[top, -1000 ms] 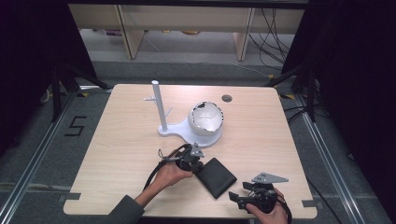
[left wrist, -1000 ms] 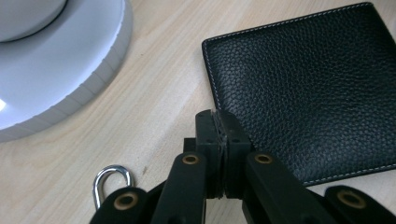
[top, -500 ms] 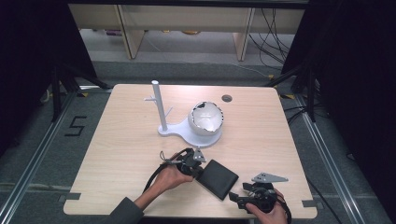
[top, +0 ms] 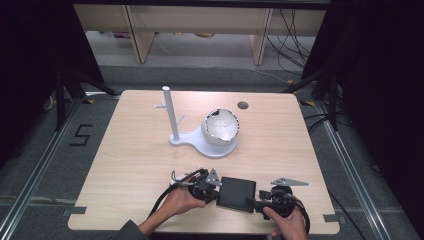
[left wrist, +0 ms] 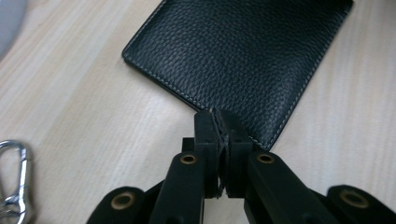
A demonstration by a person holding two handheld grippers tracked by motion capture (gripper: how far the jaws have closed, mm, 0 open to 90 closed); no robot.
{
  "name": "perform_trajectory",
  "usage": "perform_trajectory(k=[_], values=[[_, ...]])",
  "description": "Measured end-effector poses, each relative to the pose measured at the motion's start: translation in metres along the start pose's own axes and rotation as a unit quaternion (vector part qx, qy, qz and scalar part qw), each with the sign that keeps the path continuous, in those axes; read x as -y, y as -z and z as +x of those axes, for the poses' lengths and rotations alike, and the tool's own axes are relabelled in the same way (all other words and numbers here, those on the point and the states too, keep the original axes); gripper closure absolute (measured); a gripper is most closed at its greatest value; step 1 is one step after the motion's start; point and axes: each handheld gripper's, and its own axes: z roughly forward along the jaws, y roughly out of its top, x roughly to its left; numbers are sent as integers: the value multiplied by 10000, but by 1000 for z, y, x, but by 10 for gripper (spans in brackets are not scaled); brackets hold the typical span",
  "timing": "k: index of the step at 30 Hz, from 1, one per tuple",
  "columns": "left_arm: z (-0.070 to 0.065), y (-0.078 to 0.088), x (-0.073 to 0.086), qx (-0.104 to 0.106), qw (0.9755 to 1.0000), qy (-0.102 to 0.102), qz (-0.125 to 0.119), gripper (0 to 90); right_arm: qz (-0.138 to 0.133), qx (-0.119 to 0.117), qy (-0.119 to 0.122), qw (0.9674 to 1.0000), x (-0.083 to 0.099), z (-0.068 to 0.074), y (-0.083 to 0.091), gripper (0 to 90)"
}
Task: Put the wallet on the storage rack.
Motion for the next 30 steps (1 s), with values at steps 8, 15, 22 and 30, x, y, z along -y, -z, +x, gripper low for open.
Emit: perform_trajectory(k=[8, 15, 22, 30], values=[[-7, -3, -2, 147, 9999, 1, -70, 864, -123, -27, 115, 9999, -10, -9, -7, 397], [-11, -5, -4, 190, 9998, -55, -86, 864, -96, 34, -36, 9999, -16, -15, -13, 421], [-12, -6, -5, 185, 9998, -69, -73, 864, -104, -9, -252, 9996, -18, -15, -15, 427], [-13, -7, -5, 154, 9998, -80, -94, 865, -238, -156, -573, 9980, -15, -20, -14, 484]])
